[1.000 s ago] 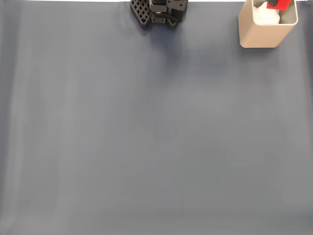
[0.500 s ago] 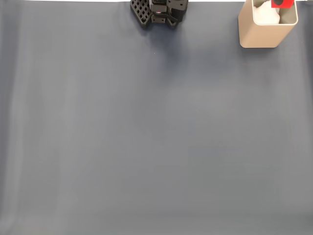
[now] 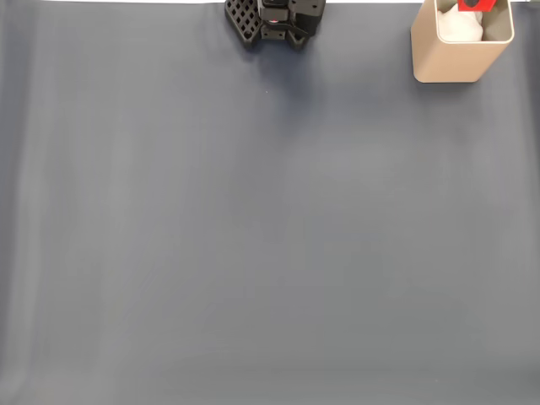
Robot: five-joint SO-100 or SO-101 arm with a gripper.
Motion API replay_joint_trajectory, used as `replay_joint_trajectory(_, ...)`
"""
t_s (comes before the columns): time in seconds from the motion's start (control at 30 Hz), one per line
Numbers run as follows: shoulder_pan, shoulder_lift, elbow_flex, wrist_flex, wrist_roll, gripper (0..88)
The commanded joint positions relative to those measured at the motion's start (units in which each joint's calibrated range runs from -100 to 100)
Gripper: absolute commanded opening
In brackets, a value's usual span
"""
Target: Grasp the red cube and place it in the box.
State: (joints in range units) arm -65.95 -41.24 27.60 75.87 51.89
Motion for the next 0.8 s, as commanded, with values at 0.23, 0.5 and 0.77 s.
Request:
replay_joint_trajectory(0.23,1.31,-2.08,-0.70,-1.15,0.93,1.4)
replay_joint_trajectory(0.5,3.08,-2.51,-0.70,-2.46,1.90,13.3)
replay_joint_trajectory(0.77,4.72,-3.46,-0.07,-4.68,2.88,29.2)
